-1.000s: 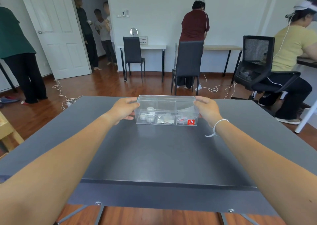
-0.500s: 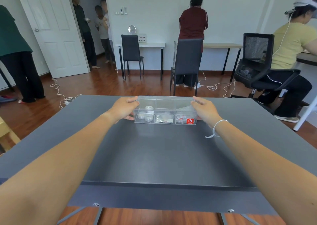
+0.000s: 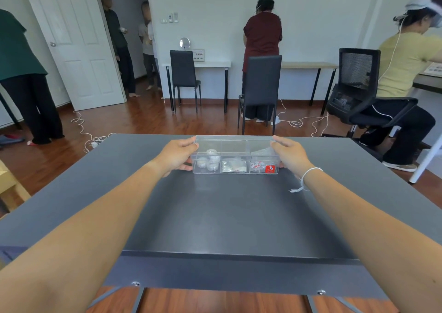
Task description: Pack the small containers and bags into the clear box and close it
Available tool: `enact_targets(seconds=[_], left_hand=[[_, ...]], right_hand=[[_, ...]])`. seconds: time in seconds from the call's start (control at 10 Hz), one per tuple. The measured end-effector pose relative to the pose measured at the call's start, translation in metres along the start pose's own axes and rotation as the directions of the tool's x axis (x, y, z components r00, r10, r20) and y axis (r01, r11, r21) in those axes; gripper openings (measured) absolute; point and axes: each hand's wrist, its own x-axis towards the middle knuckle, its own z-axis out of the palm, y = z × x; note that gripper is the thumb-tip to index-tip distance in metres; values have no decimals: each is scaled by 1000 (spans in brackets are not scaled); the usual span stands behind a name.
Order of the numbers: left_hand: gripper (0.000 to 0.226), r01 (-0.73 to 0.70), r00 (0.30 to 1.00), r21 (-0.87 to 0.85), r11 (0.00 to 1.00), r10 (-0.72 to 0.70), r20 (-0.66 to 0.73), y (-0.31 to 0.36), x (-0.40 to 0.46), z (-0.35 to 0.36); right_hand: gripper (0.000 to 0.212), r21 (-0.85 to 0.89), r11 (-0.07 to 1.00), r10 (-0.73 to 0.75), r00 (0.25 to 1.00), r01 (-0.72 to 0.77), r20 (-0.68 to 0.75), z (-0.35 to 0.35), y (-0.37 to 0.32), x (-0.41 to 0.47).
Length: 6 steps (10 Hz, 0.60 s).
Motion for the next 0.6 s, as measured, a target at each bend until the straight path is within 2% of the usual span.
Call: enact_targets(seconds=[0.4, 0.5, 0.6], left_hand=[[44, -63, 996, 38, 997, 65, -63, -6, -1, 3], [43, -91, 987, 35, 995, 95, -133, -15, 1, 3], [45, -126, 934, 245, 961, 198, -297, -24, -5, -3]], right_hand=[[41, -21, 1000, -10, 999, 9, -40, 0, -1, -7], [41, -57, 996, -65, 996, 62, -65, -4, 4, -12], [42, -253, 961, -160, 972, 114, -170, -12, 10, -21]])
